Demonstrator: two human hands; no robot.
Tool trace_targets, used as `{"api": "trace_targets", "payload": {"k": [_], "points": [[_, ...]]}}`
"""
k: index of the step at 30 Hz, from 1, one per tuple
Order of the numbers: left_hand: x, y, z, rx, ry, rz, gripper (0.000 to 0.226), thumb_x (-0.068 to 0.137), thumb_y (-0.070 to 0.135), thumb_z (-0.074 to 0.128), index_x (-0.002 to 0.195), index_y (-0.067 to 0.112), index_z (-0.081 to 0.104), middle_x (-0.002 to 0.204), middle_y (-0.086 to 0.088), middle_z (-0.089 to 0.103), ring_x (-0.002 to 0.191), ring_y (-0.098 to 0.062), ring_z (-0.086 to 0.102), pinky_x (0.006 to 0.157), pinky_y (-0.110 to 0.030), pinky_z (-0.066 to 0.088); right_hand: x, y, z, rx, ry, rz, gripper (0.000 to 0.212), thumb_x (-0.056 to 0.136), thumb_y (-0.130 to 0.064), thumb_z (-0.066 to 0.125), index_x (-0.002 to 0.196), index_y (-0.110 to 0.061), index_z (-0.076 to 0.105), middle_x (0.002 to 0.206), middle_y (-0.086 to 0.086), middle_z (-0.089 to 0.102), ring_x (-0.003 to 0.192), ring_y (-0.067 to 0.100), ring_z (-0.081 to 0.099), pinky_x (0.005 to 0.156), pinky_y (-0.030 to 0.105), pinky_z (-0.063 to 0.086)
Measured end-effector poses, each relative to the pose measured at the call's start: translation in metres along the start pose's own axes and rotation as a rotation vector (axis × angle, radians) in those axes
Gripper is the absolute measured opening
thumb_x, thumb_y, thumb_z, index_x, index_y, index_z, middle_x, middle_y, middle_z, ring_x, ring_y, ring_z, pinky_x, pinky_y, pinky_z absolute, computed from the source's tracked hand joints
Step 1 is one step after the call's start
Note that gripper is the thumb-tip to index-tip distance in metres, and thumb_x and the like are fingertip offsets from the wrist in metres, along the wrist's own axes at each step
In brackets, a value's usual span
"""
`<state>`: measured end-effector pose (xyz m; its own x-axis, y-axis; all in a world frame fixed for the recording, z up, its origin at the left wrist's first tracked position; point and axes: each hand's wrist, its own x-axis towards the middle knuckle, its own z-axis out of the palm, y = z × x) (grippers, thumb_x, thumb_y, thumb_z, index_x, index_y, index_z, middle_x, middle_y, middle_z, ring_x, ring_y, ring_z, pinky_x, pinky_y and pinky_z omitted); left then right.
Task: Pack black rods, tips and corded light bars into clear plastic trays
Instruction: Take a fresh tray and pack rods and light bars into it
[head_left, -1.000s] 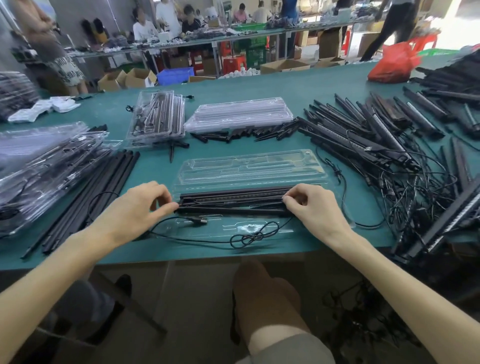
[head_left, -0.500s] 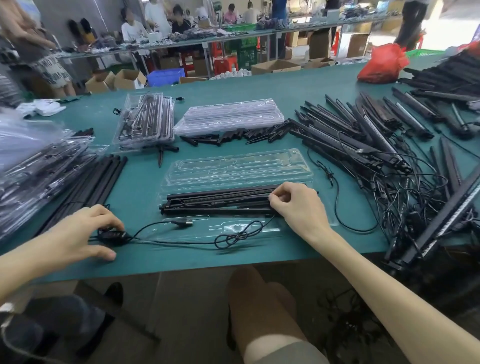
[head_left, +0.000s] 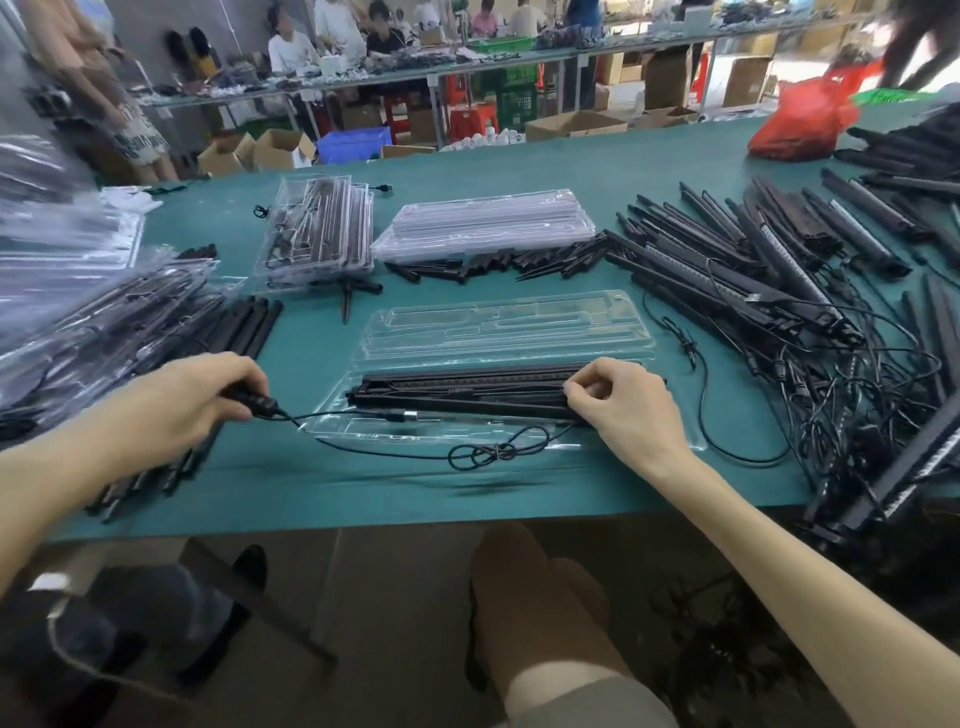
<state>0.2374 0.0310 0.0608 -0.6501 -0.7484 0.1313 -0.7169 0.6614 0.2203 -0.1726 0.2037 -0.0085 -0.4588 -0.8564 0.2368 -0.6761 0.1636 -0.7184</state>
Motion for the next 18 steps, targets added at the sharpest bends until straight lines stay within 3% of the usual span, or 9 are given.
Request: {"api": "trace_targets", "payload": {"k": [5,9,14,18], "points": [[0.002,0.015,-0.006,-0.020,-0.127,-0.038,0.041,0.078,0.003,0.082,0.090,0.035,0.059,0.089,0.014,0.067,0.087,-0.004,0.062,0.081,-0.036,0.049,-0.002,-0.001,-0.001,-0.008,-0.009,0.006,0.009,0.092,-0.034,0.063,0.087,-0.028,0.068,0.078,-0.016,0.066,0.078,0.005,0.062,0.075,0.036,0.053],[0.004,0.022,-0.005,0.061,-0.261,-0.001,0.040,0.071,0.002,0.088,0.094,0.027,0.067,0.095,0.003,0.056,0.093,-0.016,0.054,0.084,-0.033,0.040,-0.003,-0.001,-0.001,-0.017,-0.005,-0.003,0.009,0.093,-0.034,0.062,0.089,-0.028,0.068,0.078,-0.016,0.066,0.079,0.006,0.061,0.076,0.037,0.053],[0.000,0.016,-0.011,-0.048,-0.335,-0.064,0.029,0.078,0.006,0.084,0.097,0.023,0.073,0.098,0.006,0.064,0.093,-0.006,0.062,0.082,-0.012,0.041,-0.002,0.000,0.000,-0.016,0.004,-0.009,0.009,0.093,-0.034,0.063,0.088,-0.028,0.068,0.077,-0.017,0.065,0.076,0.004,0.060,0.073,0.035,0.052],[-0.001,0.009,-0.021,-0.149,-0.475,-0.087,0.030,0.083,0.001,0.079,0.093,0.028,0.072,0.088,0.011,0.073,0.080,-0.003,0.065,0.075,-0.016,0.046,-0.002,0.000,0.001,-0.015,0.007,-0.011,0.009,0.093,-0.034,0.063,0.089,-0.028,0.068,0.077,-0.017,0.065,0.076,0.003,0.061,0.071,0.034,0.051]]}}
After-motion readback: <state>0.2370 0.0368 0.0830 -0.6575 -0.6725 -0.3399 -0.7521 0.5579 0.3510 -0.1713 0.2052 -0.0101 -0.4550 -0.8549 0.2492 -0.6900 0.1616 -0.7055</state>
